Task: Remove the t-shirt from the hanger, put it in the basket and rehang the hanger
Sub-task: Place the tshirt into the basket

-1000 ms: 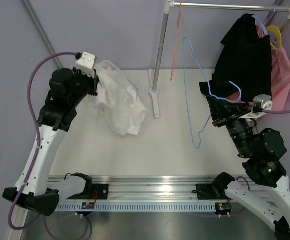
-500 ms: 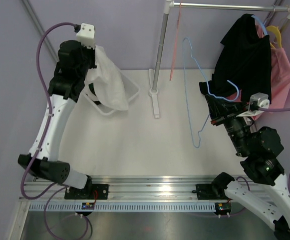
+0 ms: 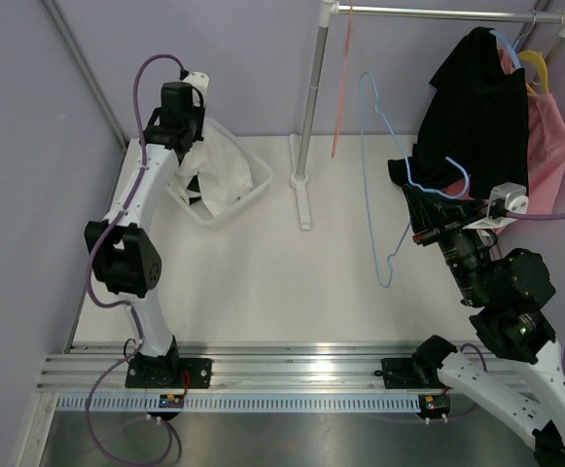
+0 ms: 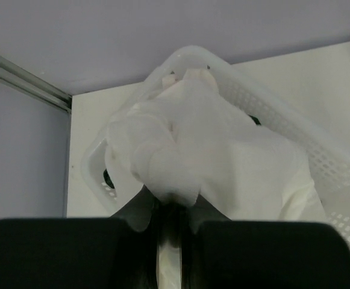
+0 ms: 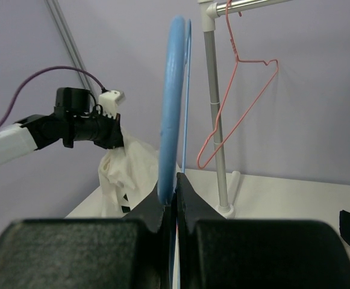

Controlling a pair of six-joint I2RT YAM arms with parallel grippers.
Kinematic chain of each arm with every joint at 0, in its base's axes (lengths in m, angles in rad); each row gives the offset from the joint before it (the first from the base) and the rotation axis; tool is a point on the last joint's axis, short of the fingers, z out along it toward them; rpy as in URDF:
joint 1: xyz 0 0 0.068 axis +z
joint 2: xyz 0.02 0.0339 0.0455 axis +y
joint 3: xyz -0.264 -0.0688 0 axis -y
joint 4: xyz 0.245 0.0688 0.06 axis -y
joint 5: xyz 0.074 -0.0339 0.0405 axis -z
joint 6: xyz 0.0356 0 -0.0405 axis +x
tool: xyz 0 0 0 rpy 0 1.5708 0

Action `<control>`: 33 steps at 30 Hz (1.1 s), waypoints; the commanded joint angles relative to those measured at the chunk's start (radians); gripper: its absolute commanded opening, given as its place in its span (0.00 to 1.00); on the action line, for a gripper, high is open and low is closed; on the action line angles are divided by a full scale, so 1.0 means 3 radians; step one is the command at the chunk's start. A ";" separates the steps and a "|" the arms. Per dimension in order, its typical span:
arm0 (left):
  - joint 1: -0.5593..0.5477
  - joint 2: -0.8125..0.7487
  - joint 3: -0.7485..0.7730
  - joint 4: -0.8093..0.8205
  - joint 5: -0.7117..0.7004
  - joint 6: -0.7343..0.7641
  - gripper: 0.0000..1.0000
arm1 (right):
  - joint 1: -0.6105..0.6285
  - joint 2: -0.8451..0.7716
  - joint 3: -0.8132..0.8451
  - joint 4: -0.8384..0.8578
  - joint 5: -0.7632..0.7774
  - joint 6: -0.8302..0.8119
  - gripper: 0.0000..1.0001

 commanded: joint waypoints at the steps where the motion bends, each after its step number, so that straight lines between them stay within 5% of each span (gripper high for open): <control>1: 0.0045 0.0261 0.0237 0.0073 0.0133 -0.0045 0.00 | 0.0018 -0.0020 0.0023 0.0131 0.0083 -0.0047 0.00; 8: 0.0249 0.1019 0.0447 -0.0183 0.0573 -0.0106 0.00 | 0.0013 0.0010 0.0028 0.0131 0.0078 -0.0047 0.00; 21: 0.0260 0.1883 0.0626 -0.0121 0.0507 -0.0009 0.06 | 0.0018 0.0051 0.0044 0.0131 0.0078 -0.0042 0.00; 31: 0.0260 0.1030 0.0202 0.0083 0.0456 0.0001 0.55 | 0.0018 -0.0010 0.0033 0.0121 0.0103 -0.0047 0.00; 33: 0.0260 0.0826 0.0171 0.0048 0.0502 -0.0014 0.71 | 0.0018 -0.0015 0.0038 0.0096 0.0119 -0.0042 0.00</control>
